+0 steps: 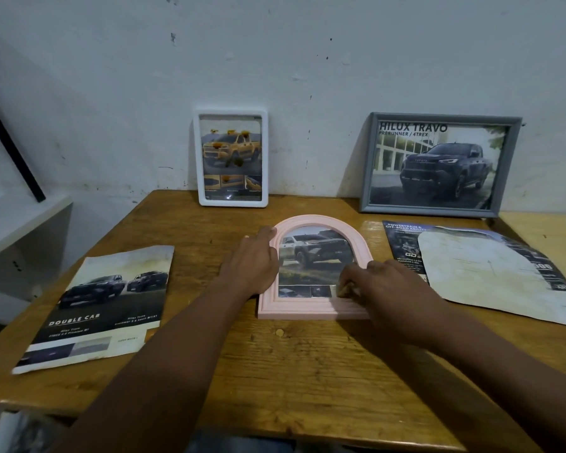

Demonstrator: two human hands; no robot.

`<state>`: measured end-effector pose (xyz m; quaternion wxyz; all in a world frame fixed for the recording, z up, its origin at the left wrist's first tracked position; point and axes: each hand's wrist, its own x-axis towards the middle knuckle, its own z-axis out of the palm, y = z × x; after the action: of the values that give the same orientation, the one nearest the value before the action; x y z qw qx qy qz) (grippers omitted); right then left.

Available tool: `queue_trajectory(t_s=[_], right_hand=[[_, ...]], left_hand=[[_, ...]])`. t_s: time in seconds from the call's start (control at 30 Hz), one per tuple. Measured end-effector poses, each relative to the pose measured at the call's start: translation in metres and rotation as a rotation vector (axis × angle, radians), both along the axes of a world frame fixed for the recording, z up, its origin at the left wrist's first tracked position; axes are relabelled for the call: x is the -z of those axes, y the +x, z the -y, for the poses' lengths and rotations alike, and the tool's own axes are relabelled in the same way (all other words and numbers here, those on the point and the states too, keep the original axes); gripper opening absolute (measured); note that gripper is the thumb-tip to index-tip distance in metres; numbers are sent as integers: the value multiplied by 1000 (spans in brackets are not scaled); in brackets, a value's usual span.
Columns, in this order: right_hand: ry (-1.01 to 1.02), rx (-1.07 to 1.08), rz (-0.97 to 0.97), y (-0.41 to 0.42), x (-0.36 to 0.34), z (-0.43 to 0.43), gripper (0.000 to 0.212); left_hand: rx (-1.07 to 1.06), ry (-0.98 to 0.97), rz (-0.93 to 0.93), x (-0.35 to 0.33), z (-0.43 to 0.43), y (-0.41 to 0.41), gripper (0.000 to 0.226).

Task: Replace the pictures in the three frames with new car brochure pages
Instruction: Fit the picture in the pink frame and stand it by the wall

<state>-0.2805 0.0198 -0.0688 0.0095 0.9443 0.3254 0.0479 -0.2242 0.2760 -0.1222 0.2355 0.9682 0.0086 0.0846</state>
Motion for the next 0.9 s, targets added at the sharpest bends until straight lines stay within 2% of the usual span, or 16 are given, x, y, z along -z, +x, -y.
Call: queue_trajectory(t_s=[0.07,0.13,0.17,0.2,0.27,0.3,0.33,0.4,0.47,0.53,0.6,0.67,0.8,0.9], right_hand=[[-155,69,124,-13,2,-8,36],[-159,156,75,-14,-1,-11,37],[-34,221,-25,-10,-7,-11,33],[176,310,-191,-3,-15,-9,26],[731,488,-487,14,-32,-2,14],[950,556,-547,24,-41,4,13],[1088,600,-571,35,-48,10,15],[1208,638,-600,54,-57,17,23],[1181,633,-579,72,-59,15,26],[1091,601,-503,88,-53,6,23],[976,536,-360,103,-42,-4,17],[821,461,-239,112,-28,-15,24],[449,308,-210,114,4,-26,30],[377,237,-192,106,16,-21,29]], left_hand=[[-4,6,-10,0,0,0,49],[-4,16,-14,-1,1,0,49],[-2,21,-18,-2,1,0,49],[2,30,-29,-3,2,-1,49],[10,45,-50,-5,3,0,49],[11,39,-66,-8,4,1,48],[4,14,-81,-11,4,2,46],[-28,-58,-111,-23,7,6,43],[-45,-89,-118,-35,12,8,46],[-27,-35,-74,-42,21,8,51],[46,11,-39,-43,35,3,53],[148,30,-57,-35,47,-6,54],[231,185,-44,-9,53,-19,52],[178,146,-11,-6,54,-19,54]])
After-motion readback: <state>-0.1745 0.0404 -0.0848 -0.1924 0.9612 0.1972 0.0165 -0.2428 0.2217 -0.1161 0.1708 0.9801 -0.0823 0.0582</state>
